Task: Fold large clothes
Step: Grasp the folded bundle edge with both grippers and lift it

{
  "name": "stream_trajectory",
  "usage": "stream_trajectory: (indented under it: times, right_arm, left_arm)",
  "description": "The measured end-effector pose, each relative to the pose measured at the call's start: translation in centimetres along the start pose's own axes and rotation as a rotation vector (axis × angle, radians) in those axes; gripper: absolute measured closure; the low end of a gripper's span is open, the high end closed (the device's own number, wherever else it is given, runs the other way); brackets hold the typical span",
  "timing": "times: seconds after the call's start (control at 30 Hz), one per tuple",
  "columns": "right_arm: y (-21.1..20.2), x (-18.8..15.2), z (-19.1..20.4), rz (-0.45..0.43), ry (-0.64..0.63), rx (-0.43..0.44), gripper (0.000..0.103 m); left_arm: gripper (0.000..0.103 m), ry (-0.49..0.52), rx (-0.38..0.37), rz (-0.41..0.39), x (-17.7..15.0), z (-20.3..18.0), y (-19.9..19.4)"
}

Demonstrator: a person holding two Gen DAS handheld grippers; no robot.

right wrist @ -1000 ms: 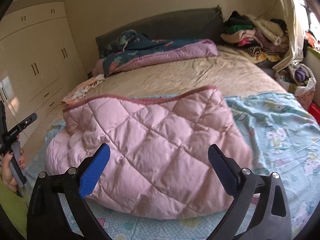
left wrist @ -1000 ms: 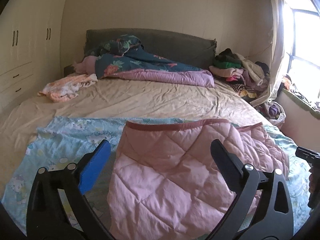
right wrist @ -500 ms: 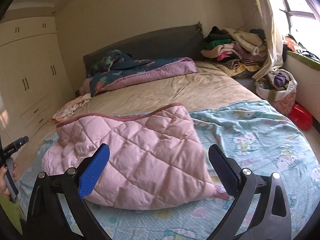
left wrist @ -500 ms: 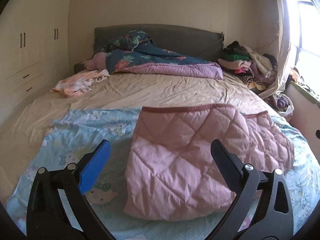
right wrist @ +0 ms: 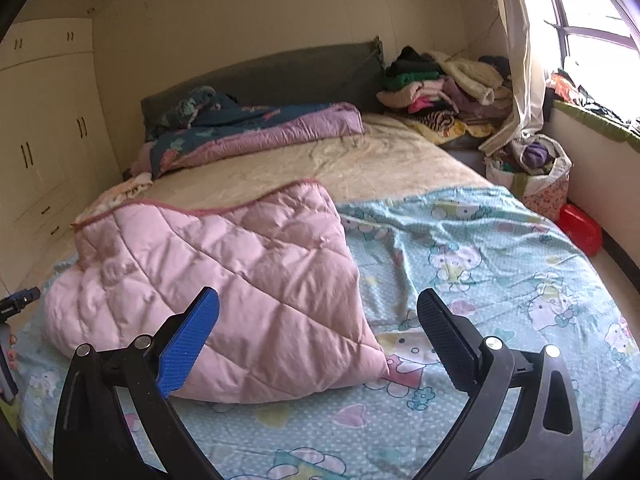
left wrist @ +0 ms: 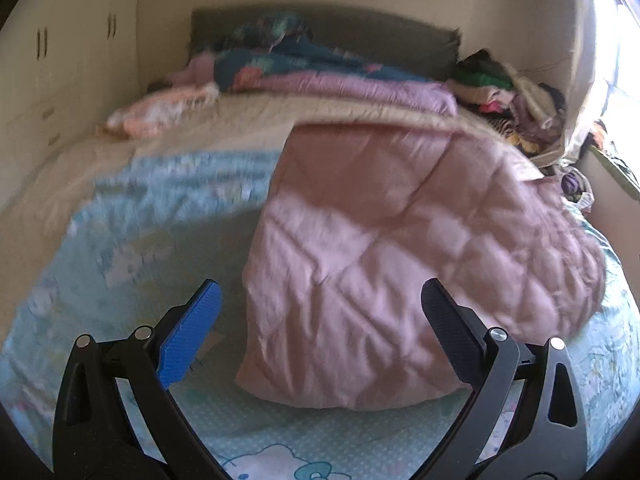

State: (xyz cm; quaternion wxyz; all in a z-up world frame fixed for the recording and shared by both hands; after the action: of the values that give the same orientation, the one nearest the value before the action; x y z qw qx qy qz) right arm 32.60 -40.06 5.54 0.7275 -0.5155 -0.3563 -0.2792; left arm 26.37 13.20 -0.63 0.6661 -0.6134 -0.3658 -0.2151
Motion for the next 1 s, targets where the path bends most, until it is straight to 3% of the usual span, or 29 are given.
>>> stream_trajectory:
  times: [0.1,0.27,0.53,0.63,0.67,0.73,0.77,0.87,1.0]
  right_arm:
    - [2.7,-0.4,-0.7,0.058,-0.01,-0.014,0.004]
    - [7.3,-0.8,-1.6,0.146,-0.009,-0.025,0.004]
    - [13.5,-0.4,-2.6,0.223,0.041,0.035,0.005]
    - [14.1,-0.3,-1.9,0.212,0.041,0.087,0.045]
    - [14.1,-0.2,-1.5,0.204,0.025,0.069,0.059]
    - [13.7,0.2,-0.9,0.175,0.002,0.064,0.074]
    - [13.3,0.7,-0.7,0.151,0.003,0.062,0.08]
    - [12.5,2.6,-0.7,0.095,0.029,0.063,0.083]
    - [13.0,5.8,-0.6,0.044,0.066,0.054,0.084]
  left_arm:
    - [0.009,-0.048,-0.003,0.065,-0.7,1.0,2.3]
    - [0.009,-0.119,-0.078,0.126,-1.3,1.9,4.6]
    - [0.012,-0.127,-0.12,0.116,-1.1,1.4,6.1]
    - [0.051,-0.117,-0.13,0.097,-0.6,0.8,6.3]
    - [0.063,-0.096,-0.119,0.086,-0.4,0.4,6.3]
    - [0.08,-0.055,-0.109,0.054,0.3,-0.2,5.8]
    - [0.085,-0.047,-0.106,0.039,0.8,-0.4,5.6]
    - [0.088,-0.04,-0.109,-0.027,3.0,-0.2,4.8]
    - [0.088,-0.049,-0.084,-0.058,5.3,-0.2,5.5]
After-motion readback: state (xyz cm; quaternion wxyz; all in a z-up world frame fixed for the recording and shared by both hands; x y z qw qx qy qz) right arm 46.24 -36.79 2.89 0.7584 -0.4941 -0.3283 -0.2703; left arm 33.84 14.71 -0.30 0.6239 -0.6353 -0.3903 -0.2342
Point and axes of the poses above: each gripper's, at about its wrist camera, not at the fingertips, and y roughly the way its jaws point, z to its left, x to its top, the point moved 3 cm from there along y, roughly the way its jaws point, and after that the axes turned 6 degrees about x, right-handed, at the moved point
